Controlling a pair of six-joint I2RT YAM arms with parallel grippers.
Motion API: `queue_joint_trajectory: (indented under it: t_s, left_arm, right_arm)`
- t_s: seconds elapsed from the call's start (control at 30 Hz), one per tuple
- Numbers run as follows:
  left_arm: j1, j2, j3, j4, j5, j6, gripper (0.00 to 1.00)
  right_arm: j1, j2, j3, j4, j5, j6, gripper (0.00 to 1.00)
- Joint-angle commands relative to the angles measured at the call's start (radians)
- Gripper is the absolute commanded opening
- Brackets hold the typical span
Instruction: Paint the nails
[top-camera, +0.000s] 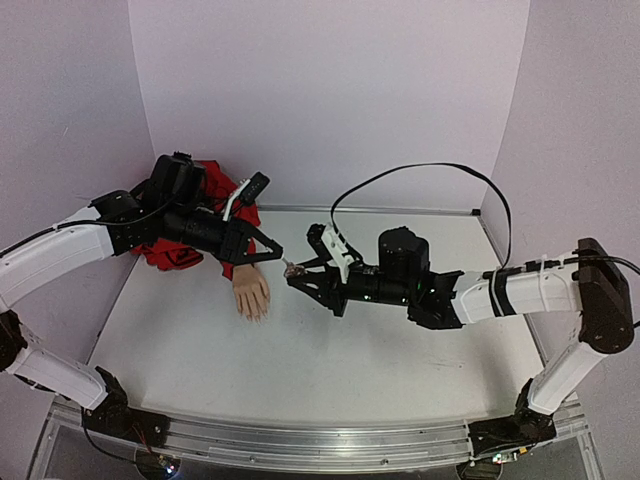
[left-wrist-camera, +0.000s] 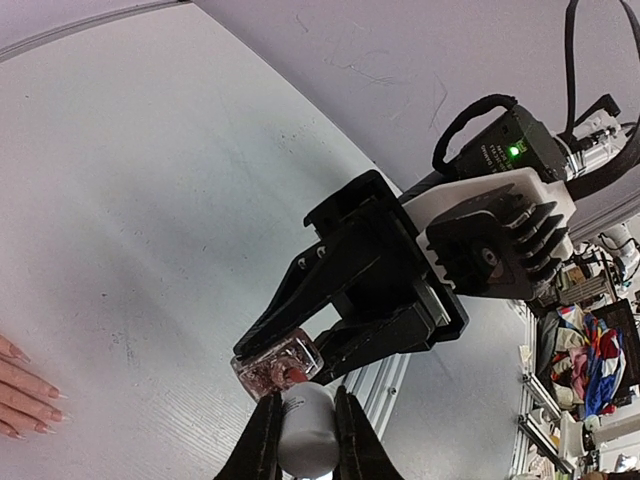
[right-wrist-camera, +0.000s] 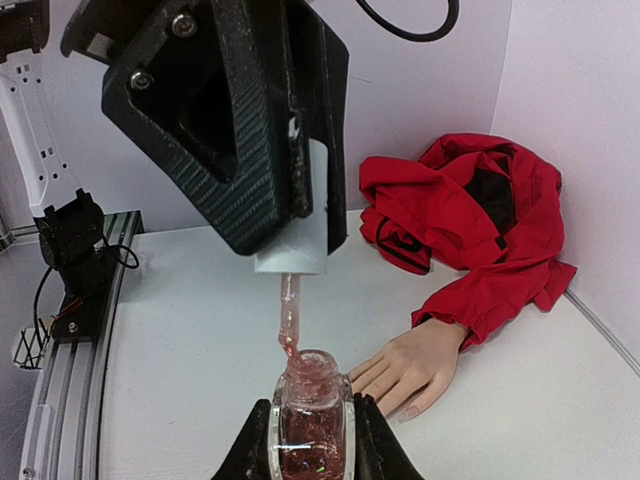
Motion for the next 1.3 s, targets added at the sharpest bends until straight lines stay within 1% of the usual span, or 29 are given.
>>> queue_joint_trajectory:
  t_s: [0.0, 0.5, 0.7, 0.83, 1.0, 1.1, 1.2, 1.27]
  left_arm:
    - [-0.006, 0.000, 0.062, 0.004, -0.013, 0.030, 0.00]
    - [-0.027, 0.026, 0.087, -0.033, -0.069, 0.059, 0.00]
    - [-0.037, 0.032, 0.096, -0.058, -0.094, 0.071, 0.00]
    - [-0.047, 0.041, 0.110, -0.096, -0.138, 0.088, 0.00]
    - [-0.063, 0.062, 0.132, -0.151, -0.214, 0.095, 0.00]
    - [-0.068, 0.092, 0.157, -0.207, -0.275, 0.093, 0.00]
    - [-0.070, 0.120, 0.176, -0.250, -0.319, 0.081, 0.00]
    - [-0.072, 0.128, 0.171, -0.256, -0.334, 0.071, 0.00]
  right_arm:
    - [0.005, -0.007, 0.056, 0.079, -0.012, -0.001, 0.00]
    - [0.006, 0.001, 0.073, 0.080, -0.024, -0.001, 0.00]
    - [0.005, 0.012, 0.091, 0.080, 0.006, 0.003, 0.00]
    - [0.007, 0.025, 0.111, 0.069, 0.028, 0.002, 0.00]
    - [0.016, 0.050, 0.135, 0.065, 0.146, -0.016, 0.00]
    - [0.036, 0.080, 0.160, 0.068, 0.270, -0.064, 0.00]
    - [0.061, 0.119, 0.178, 0.119, 0.396, -0.118, 0.00]
    - [0.073, 0.137, 0.190, 0.167, 0.447, -0.140, 0.00]
